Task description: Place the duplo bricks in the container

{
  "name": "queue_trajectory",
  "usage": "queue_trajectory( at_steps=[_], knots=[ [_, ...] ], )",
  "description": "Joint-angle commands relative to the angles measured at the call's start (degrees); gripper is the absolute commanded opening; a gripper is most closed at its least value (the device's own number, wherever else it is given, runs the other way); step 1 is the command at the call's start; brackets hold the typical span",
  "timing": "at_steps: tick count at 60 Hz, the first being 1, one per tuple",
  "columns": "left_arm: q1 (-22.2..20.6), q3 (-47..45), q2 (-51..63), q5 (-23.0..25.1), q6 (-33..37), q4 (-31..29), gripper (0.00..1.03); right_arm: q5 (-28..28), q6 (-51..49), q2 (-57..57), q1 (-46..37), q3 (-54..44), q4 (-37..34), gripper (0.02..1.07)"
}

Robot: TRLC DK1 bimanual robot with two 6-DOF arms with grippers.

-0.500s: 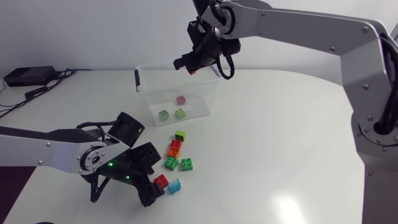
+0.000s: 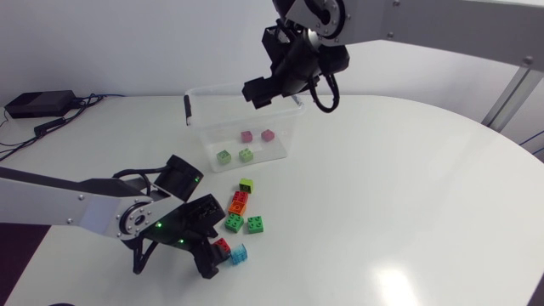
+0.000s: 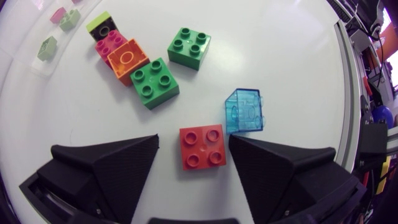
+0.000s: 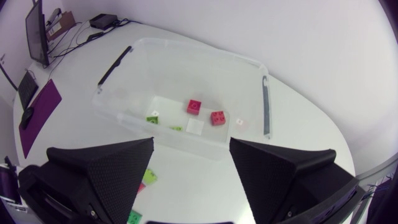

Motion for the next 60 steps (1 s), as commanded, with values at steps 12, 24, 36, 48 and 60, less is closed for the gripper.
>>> queue_trajectory(
  at_steps=[12,24,36,48,60],
  knots=[
    [-0.6,-0.4,3.3,0.5,0.0,0.2,0.18,-1.9,-0.9,-9.6,5.0,-17.8,0.4,0.94],
    [0.6,0.1,-4.0,0.5,-0.5,-1.4,0.18,-4.2,-0.5,-9.6,7.7,-24.5,1.7,0.95],
    [4.8,4.4,-12.7,2.7,-0.5,-7.5,0.18,-6.2,-0.5,-5.8,9.4,-26.4,1.0,0.95],
    [9.2,10.8,-15.4,4.7,-3.1,-8.3,0.18,-6.3,-0.1,-0.8,9.8,-26.3,0.1,0.95],
    [13.2,16.9,-15.2,4.9,-7.2,-4.6,0.18,-6.9,0.5,2.9,10.1,-24.7,-1.0,0.95]
  ],
)
